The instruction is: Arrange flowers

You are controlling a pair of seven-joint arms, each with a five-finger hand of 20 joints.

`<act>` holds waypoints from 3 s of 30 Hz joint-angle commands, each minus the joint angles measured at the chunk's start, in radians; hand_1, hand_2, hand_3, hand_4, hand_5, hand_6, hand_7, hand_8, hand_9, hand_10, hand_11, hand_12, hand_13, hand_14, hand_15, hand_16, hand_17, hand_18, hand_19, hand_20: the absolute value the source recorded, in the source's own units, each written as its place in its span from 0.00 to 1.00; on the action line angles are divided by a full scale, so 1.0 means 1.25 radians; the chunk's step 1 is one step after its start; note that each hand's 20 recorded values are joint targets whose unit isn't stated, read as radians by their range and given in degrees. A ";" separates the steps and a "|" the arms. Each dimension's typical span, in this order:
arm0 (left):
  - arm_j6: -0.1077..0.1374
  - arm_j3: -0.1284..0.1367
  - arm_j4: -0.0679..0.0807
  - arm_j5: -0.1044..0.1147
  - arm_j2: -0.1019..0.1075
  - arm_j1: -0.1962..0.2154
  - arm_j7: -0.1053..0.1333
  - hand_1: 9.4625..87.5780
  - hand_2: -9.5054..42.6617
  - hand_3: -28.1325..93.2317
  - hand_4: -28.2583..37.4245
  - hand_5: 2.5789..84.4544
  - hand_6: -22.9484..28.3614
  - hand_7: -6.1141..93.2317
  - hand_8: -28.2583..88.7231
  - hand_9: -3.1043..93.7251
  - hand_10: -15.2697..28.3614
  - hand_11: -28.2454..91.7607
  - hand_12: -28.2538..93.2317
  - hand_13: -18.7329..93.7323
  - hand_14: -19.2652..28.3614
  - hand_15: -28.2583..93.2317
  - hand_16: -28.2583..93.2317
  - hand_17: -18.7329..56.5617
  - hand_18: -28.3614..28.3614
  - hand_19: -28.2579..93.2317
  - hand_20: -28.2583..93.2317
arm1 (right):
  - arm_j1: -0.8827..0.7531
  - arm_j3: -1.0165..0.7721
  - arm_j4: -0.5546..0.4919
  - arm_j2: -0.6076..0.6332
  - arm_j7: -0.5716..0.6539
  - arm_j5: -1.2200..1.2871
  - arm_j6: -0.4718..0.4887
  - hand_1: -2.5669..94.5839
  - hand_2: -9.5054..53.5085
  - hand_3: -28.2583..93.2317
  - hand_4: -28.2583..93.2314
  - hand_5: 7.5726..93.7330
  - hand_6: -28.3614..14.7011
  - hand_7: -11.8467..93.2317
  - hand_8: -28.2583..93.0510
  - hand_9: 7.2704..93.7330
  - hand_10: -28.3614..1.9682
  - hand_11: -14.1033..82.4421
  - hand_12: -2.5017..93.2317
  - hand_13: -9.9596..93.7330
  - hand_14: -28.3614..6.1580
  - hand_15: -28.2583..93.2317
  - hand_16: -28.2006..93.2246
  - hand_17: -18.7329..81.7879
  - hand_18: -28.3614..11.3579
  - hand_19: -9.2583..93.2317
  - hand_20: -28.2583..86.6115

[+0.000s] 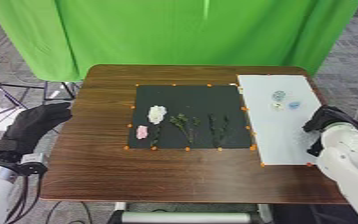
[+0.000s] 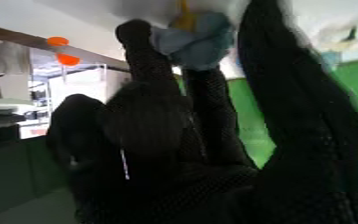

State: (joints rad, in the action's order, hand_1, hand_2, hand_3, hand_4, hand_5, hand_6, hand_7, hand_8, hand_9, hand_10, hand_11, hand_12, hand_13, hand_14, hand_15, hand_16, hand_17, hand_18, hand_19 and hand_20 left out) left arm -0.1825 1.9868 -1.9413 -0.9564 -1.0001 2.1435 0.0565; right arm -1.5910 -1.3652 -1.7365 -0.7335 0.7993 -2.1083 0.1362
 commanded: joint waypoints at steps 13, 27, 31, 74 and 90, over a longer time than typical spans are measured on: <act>0.012 0.012 -0.012 0.008 -0.008 0.019 -0.004 0.20 0.11 0.74 0.10 0.57 0.51 0.18 0.20 0.50 0.67 0.38 0.34 0.47 0.80 0.38 0.26 0.28 0.77 0.30 0.38 | 0.265 0.232 -0.115 -0.028 -0.133 0.038 -0.162 0.75 0.00 0.63 0.12 0.86 0.60 0.27 0.35 0.95 0.51 0.21 0.42 0.99 0.82 0.74 0.48 0.84 0.39 1.00 0.77; -0.005 -0.021 0.010 0.006 0.013 -0.022 -0.009 0.19 0.11 0.74 0.09 0.57 0.52 0.18 0.20 0.50 0.67 0.39 0.34 0.47 0.80 0.38 0.26 0.28 0.77 0.30 0.38 | 0.390 0.426 -0.002 -0.307 -0.238 0.161 -0.084 0.74 0.00 0.65 0.11 0.86 0.61 0.28 0.35 0.95 0.52 0.21 0.43 1.00 0.82 0.74 0.49 0.84 0.39 1.00 0.77; 0.000 -0.015 0.007 0.013 0.011 -0.018 -0.010 0.19 0.11 0.74 0.09 0.57 0.52 0.18 0.19 0.50 0.67 0.39 0.34 0.47 0.81 0.38 0.26 0.28 0.77 0.30 0.38 | 0.413 0.466 0.036 -0.347 -0.241 0.160 -0.067 0.73 0.00 0.65 0.11 0.86 0.62 0.28 0.35 0.95 0.52 0.21 0.42 1.00 0.82 0.74 0.49 0.84 0.39 1.00 0.77; -0.013 -0.028 0.013 0.009 0.014 -0.031 -0.020 0.19 0.13 0.74 0.09 0.57 0.52 0.18 0.20 0.50 0.67 0.38 0.34 0.47 0.80 0.37 0.27 0.28 0.77 0.30 0.38 | 0.393 0.494 0.168 -0.412 -0.240 0.083 -0.070 0.71 0.00 0.67 0.10 0.82 0.65 0.29 0.33 0.91 0.53 0.18 0.39 0.98 0.80 0.75 0.49 0.82 0.38 1.00 0.78; -0.015 -0.027 0.011 0.006 0.017 -0.030 -0.017 0.19 0.12 0.74 0.09 0.57 0.52 0.18 0.20 0.50 0.67 0.38 0.34 0.47 0.80 0.37 0.27 0.28 0.77 0.30 0.38 | 0.413 0.479 0.125 -0.381 -0.232 0.089 -0.010 0.63 0.00 0.71 0.10 0.70 0.70 0.26 0.30 0.71 0.48 0.26 0.23 0.96 0.79 0.74 0.48 0.81 0.39 1.00 0.76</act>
State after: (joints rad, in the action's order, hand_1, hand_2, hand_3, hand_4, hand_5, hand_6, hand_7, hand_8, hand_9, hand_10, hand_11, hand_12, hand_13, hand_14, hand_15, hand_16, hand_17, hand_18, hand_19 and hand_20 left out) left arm -0.1914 1.9497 -1.9257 -0.9519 -0.9803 2.1004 0.0401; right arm -1.0962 -0.7485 -1.5401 -1.2318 0.5033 -1.9990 0.0729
